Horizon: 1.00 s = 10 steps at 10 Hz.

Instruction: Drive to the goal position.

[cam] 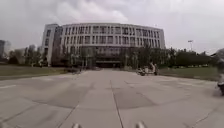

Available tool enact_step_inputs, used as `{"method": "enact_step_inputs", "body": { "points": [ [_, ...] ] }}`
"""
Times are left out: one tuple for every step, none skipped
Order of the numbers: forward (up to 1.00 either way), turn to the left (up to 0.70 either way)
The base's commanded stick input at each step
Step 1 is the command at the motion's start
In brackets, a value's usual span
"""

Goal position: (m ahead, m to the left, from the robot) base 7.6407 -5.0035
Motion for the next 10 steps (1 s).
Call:
{"method": "enact_step_inputs", "body": {
  "points": [
    [0.50,0.00],
    [0.50,0.00],
    [0.50,0.00],
    [0.50,0.00],
    [0.50,0.00],
    [0.50,0.00],
    [0.50,0.00],
    [0.50,0.00],
    [0.50,0.00],
    [0.50,0.00]
  ]
}}
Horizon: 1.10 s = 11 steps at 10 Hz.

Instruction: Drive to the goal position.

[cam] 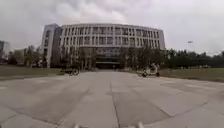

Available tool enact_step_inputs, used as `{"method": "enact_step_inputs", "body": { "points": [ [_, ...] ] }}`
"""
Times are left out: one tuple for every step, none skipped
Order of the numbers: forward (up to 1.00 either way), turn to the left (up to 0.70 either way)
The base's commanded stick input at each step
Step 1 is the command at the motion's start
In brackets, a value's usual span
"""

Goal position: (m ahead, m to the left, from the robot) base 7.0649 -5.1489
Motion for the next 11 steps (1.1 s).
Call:
{"method": "enact_step_inputs", "body": {
  "points": [
    [0.50,0.00],
    [0.50,0.00],
    [0.50,0.00],
    [0.50,0.00],
    [0.50,0.00],
    [0.50,0.00],
    [0.50,0.00],
    [0.50,0.00],
    [0.50,0.00],
    [0.50,0.00],
    [0.50,0.00]
  ]
}}
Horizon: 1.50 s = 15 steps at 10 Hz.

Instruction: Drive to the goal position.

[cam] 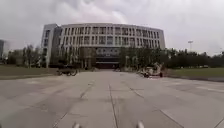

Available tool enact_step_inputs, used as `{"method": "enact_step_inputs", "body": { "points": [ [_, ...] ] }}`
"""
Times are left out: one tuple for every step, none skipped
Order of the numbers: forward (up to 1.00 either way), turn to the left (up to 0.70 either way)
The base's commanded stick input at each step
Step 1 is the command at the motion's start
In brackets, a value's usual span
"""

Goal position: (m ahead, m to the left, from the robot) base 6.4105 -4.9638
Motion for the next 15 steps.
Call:
{"method": "enact_step_inputs", "body": {
  "points": [
    [0.50,0.00],
    [0.50,0.00],
    [0.50,0.00],
    [0.50,0.00],
    [0.50,0.00],
    [0.50,0.00],
    [0.50,0.00],
    [0.50,0.00],
    [0.50,0.00],
    [0.50,0.00],
    [0.50,0.00],
    [0.50,0.00],
    [0.50,0.00],
    [0.50,0.00],
    [0.50,0.00]
  ]
}}
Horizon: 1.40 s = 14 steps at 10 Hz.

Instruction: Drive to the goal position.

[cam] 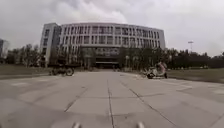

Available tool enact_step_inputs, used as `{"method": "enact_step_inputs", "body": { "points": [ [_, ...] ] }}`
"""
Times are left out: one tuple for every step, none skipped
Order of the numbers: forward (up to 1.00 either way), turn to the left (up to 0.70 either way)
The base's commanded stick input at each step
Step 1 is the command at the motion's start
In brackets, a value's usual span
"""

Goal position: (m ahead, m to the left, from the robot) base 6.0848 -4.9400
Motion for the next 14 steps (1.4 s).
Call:
{"method": "enact_step_inputs", "body": {
  "points": [
    [0.50,0.00],
    [0.50,0.00],
    [0.50,0.00],
    [0.50,0.00],
    [0.50,0.00],
    [0.50,0.00],
    [0.50,0.00],
    [0.50,0.00],
    [0.50,0.00],
    [0.50,0.00],
    [0.50,0.00],
    [0.50,0.00],
    [0.50,0.00],
    [0.50,0.00]
  ]
}}
